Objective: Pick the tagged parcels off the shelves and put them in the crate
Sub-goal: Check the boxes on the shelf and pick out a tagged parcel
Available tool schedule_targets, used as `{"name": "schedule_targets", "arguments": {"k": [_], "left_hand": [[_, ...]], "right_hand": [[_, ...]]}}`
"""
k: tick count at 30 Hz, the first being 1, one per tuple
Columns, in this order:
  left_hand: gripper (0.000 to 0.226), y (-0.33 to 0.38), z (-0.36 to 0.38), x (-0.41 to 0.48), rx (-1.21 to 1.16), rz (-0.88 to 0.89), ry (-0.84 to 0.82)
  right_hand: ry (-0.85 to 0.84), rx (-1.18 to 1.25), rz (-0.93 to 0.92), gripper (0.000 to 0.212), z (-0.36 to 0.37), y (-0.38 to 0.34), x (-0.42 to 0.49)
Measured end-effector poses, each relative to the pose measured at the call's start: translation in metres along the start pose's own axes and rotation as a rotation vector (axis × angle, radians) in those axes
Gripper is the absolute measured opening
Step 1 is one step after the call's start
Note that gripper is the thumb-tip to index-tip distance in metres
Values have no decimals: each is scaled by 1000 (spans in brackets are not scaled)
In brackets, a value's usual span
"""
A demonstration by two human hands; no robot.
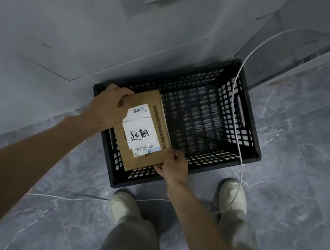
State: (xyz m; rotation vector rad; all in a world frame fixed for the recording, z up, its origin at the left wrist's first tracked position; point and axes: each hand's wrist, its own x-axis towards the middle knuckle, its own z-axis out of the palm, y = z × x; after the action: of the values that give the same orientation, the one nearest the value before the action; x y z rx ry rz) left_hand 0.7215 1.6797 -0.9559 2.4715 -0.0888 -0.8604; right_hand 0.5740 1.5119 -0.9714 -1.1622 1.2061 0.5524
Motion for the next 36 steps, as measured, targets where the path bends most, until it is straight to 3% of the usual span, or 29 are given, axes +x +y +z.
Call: {"name": "schedule_targets", "arguments": {"k": [5, 9, 12, 21, 29, 33, 36], "left_hand": [[38, -33, 20, 24, 56, -43, -27], [38, -42, 35, 31, 88, -54, -71], [51, -48, 40, 35, 77, -63, -128], [48, -53, 69, 38, 223, -79, -253], [56, -49, 78, 16, 332, -176, -452], [53, -35, 67, -12, 345, -136, -416], [44, -16, 49, -38, 346, -68, -288]], "right_hand": [[93, -316, -108, 35, 19, 47, 57], [38, -498, -144, 26, 24, 34, 55], [31, -605, -177, 24, 24, 31, 64], [-43, -1197, -151, 26, 26, 34, 82], [-152, -1307, -106, 35, 24, 28, 87], [-139, -1272, -234, 32, 16, 18, 70], [-151, -1295, -395, 39, 5, 4, 43]]}}
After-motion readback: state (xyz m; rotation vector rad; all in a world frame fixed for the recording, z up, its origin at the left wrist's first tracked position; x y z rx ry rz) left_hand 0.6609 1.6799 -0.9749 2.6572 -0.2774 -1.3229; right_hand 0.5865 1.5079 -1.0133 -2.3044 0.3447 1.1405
